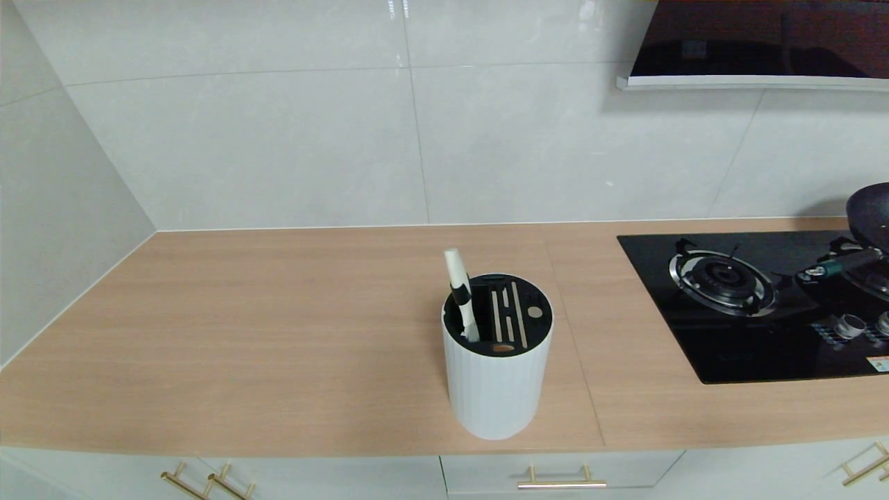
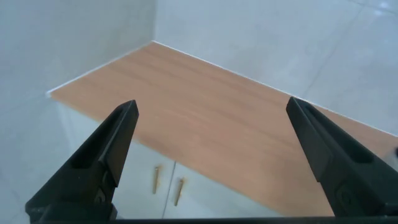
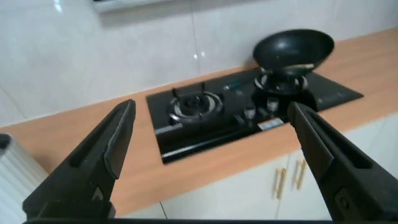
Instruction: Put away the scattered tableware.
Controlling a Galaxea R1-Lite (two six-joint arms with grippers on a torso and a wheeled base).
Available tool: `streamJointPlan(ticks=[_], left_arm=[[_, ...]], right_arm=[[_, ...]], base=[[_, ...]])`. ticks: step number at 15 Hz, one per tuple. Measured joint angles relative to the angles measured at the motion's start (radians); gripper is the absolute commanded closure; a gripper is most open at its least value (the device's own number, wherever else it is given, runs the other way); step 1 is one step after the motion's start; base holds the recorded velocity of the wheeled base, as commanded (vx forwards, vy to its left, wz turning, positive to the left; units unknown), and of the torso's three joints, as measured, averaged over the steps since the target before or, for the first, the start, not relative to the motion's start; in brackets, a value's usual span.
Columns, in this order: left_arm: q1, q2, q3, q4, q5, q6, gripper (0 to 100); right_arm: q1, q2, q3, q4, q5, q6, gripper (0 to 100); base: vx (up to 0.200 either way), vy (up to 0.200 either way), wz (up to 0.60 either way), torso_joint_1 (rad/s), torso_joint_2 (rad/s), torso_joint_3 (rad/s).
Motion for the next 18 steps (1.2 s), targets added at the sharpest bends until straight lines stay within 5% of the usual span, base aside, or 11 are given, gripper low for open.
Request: streamJointPlan(ticks=[3, 6, 8, 11, 15, 18], left_arm=[[0.018, -0.041, 0.134, -0.002, -0.096, 0.046, 0], [0.017, -0.058, 0.295, -0.127, -0.174, 0.19, 0], [0.015, -0.061, 0.416, -0.289, -0.275, 0.246, 0], [0.013, -0.062, 0.48, -0.291, -0.428, 0.219, 0], [0.013, -0.06, 0.489, -0.284, -0.459, 0.289, 0], [0.013, -0.06, 0.49, -0.286, -0.458, 0.228, 0]], right_arm=[[0.001, -0.016, 0.149, -0.047, -0.014, -0.002, 0], [0.001, -0.021, 0.333, -0.315, 0.082, -0.032, 0], [0.001, -0.022, 0.417, -0.388, 0.222, -0.078, 0], [0.003, -0.022, 0.443, -0.222, 0.331, -0.086, 0], [0.008, -0.021, 0.448, -0.226, 0.343, -0.082, 0], [0.009, -0.023, 0.449, -0.226, 0.343, -0.081, 0]], base=[[0.0, 0.0, 0.0, 0.0, 0.0, 0.0], [0.0, 0.0, 0.0, 0.0, 0.0, 0.0], [0.0, 0.0, 0.0, 0.0, 0.0, 0.0], [0.0, 0.0, 0.0, 0.0, 0.0, 0.0], [0.0, 0.0, 0.0, 0.0, 0.0, 0.0], [0.0, 0.0, 0.0, 0.0, 0.0, 0.0]])
